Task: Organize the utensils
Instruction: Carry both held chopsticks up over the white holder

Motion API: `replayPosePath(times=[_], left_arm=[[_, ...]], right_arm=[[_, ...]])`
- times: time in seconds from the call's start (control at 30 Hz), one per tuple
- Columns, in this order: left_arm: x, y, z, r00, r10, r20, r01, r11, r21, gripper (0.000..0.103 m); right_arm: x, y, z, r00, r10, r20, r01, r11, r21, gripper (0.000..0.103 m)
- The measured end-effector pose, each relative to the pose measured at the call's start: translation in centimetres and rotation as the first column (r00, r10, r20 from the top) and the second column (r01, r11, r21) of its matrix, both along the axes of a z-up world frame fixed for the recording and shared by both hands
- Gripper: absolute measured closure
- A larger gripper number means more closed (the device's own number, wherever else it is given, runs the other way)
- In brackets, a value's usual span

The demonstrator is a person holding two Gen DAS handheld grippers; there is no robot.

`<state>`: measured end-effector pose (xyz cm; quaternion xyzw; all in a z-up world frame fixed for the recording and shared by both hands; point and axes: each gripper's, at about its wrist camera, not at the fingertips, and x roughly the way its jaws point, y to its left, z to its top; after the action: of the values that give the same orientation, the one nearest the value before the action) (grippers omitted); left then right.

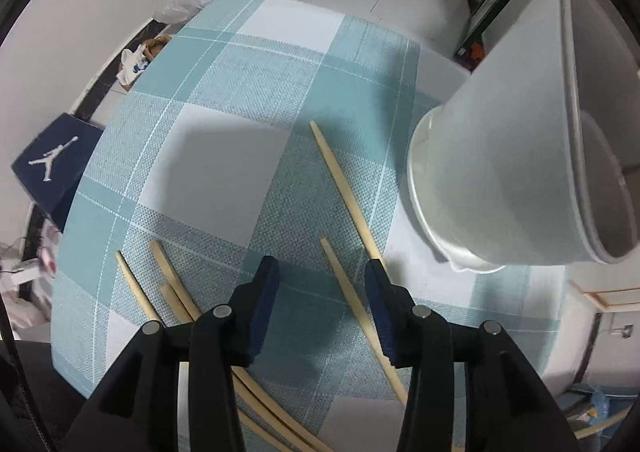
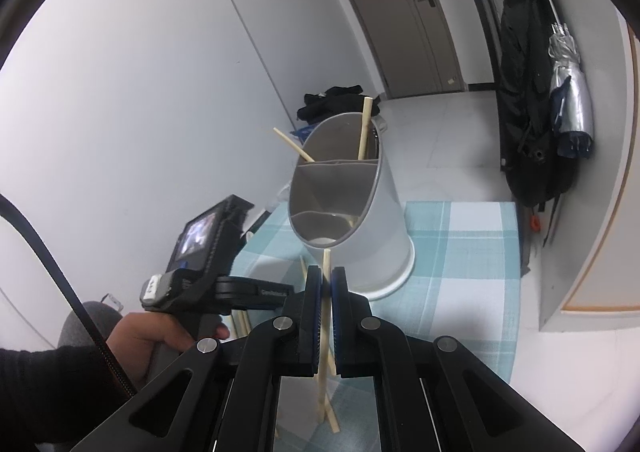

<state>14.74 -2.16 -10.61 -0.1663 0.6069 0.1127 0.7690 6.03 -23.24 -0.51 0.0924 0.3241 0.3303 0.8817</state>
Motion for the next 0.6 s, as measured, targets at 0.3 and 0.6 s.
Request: replayPosePath(times=[0.3, 0.6], left_arm=[[2.1, -1.8, 0.0, 0.995, -0.014, -0.097, 0.021, 0.997, 0.079, 0.085], [2.0, -1.0, 0.0, 0.999, 0.029, 0.019, -0.029, 0.999, 0.030, 0.102]], right_arm=[[0.3, -0.9, 0.3, 1.000, -0.006, 0.003, 0.006, 1.000, 0.012, 0.099], [0.0, -1.7, 0.8, 1.000, 0.003, 0.019, -0.003, 1.000, 0.020, 0.099]])
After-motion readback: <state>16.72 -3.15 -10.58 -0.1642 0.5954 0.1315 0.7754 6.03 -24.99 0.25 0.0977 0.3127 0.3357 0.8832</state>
